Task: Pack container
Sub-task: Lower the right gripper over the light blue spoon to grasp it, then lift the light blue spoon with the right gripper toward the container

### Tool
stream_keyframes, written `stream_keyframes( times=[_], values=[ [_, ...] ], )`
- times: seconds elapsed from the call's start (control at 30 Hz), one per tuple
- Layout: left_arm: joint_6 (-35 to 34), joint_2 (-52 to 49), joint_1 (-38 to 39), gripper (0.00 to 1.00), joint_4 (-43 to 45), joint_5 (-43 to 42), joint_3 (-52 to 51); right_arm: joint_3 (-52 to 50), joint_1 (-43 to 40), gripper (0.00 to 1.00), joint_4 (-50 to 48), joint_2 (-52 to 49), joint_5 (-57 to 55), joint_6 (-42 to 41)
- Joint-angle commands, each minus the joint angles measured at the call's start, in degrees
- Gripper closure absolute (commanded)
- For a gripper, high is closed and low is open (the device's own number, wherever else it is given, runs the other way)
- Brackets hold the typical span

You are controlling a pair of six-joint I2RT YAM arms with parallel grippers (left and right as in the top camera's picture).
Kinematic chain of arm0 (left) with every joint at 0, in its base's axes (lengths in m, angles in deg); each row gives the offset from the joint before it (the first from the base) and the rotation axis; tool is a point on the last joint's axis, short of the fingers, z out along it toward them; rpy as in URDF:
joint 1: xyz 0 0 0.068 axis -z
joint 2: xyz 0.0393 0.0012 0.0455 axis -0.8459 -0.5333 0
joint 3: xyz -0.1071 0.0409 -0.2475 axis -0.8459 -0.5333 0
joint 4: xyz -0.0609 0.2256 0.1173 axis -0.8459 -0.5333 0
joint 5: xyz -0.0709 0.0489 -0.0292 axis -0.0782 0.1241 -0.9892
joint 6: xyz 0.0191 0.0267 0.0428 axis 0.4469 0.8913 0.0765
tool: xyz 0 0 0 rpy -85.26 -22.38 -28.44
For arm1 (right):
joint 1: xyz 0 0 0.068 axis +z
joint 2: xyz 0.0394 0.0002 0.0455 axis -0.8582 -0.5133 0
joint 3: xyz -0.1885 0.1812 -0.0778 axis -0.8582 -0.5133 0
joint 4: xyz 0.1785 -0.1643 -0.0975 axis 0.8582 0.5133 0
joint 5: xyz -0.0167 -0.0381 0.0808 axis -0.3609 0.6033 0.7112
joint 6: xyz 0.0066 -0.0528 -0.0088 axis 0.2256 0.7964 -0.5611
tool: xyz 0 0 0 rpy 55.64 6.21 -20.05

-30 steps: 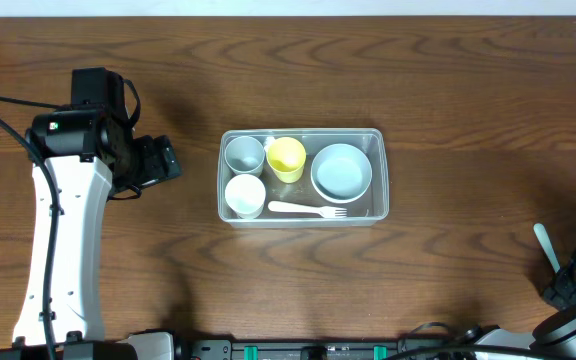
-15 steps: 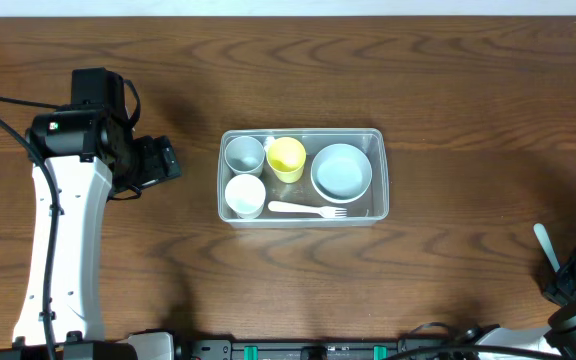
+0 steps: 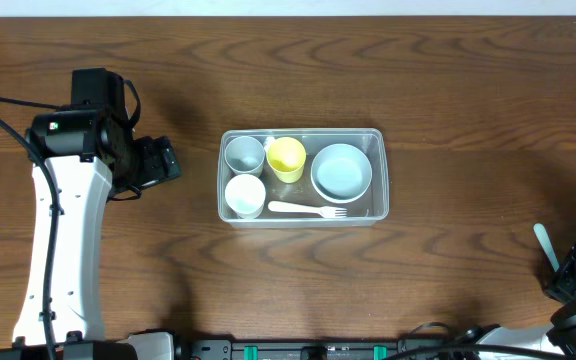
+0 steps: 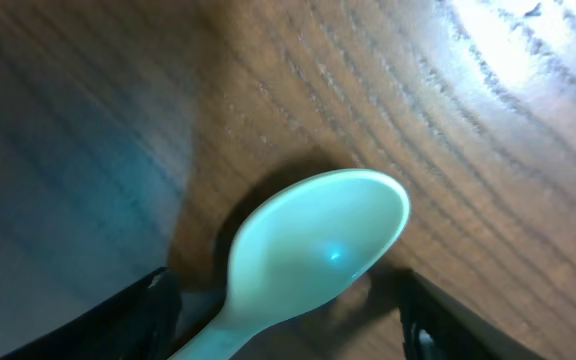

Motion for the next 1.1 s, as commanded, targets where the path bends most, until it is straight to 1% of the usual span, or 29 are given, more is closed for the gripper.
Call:
stream_keyframes(
  times=[0.0,0.17,0.27,0.33,0.4,0.47,0.6,0.73,0.83,0.87,1.07],
  values=[
    [-0.3,-0.1,-0.3,0.02,-0.4,0.3,-0.5,-2.6,0.7,0.38,-3.3,-4.8,8.2,0.0],
    [-0.3,-0.1,-0.3,0.02,-0.6,0.3,-0.5,-2.6,0.7,0.58,-3.4,-4.8,9.5,0.0],
    [-0.3,-0.1,-0.3,0.02,-0.6,0.3,-0.5,-2.6,0.7,0.6,-3.4,-4.8,9.5,0.0],
    [-0.3,-0.1,-0.3,0.02,-0.6,0.3,-0.5,-2.6,0.7,0.64,-3.4,-4.8,9.5,0.0],
    [-0.3,-0.1,-0.3,0.02,-0.6,0.2,-0.5,-2.6,0.7,0.69,-3.4,-4.8,9.4,0.0],
    [-0.3,-0.1,-0.3,0.02,-0.6,0.3,-0.5,-2.6,0.7,0.77,-3.6,-4.8,9.5,1.1],
    [-0.3,-0.1,-0.3,0.02,-0.6,0.3,-0.5,-2.6,0.7,0.8,-3.6,-4.8,9.4,1.3],
    [-0.3,-0.1,-0.3,0.02,-0.6,0.3,-0.5,-2.6,0.7,0.8,-3.6,-4.8,9.4,1.3],
    [-0.3,-0.1,-0.3,0.02,-0.6,0.3,-0.5,-2.6,0.7,0.86,-3.5,-4.8,9.5,1.3],
    [-0.4,-0.1,-0.3,0.02,-0.6,0.3,-0.5,-2.6,0.7,0.86,-3.5,-4.8,9.5,1.3],
    [-0.3,-0.1,-0.3,0.02,-0.6,0.3,-0.5,-2.6,0.7,0.85,-3.5,-4.8,9.5,6.7]
  ],
)
